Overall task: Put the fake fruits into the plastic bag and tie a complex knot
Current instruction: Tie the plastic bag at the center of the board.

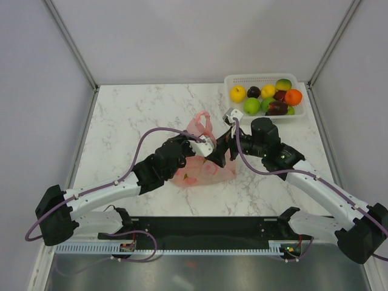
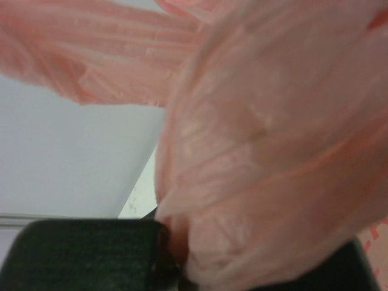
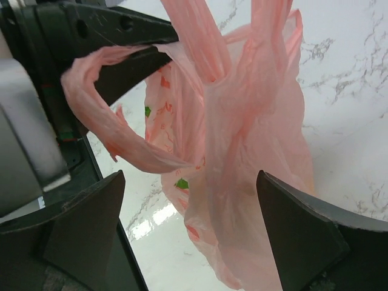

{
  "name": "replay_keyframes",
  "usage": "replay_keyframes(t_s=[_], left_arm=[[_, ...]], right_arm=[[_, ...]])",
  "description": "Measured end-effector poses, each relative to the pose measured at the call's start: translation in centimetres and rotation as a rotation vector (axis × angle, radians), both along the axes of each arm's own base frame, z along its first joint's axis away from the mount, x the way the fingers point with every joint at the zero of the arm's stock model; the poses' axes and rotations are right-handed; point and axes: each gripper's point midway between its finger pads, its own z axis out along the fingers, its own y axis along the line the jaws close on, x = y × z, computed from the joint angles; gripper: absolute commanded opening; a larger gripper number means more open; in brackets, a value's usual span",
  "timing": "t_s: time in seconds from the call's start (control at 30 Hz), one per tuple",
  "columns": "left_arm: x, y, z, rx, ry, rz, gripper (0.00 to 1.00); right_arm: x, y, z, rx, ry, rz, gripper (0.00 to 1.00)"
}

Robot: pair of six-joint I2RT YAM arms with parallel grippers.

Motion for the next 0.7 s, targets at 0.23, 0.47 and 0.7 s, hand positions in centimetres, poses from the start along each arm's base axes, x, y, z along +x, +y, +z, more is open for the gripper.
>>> replay_keyframes(t_s=[0.23, 0.47, 0.7], left_arm=[[0.3, 0.1, -0.1, -0.014, 0.007, -0.001, 0.02], [0.6, 0.3, -0.1, -0.033, 0.014, 0.008, 0.02], [0.5, 0.0, -0.2, -0.038, 0.019, -0.008, 0.02]], right_arm=[[0.5, 0.8, 1.5, 0.052, -0.074, 0.031, 0.98], [1.9, 1.3, 1.9, 0.099, -0.100, 0.025, 0.95], [2.4, 1.4, 2.4, 0.141, -0.109, 0.014, 0.84]])
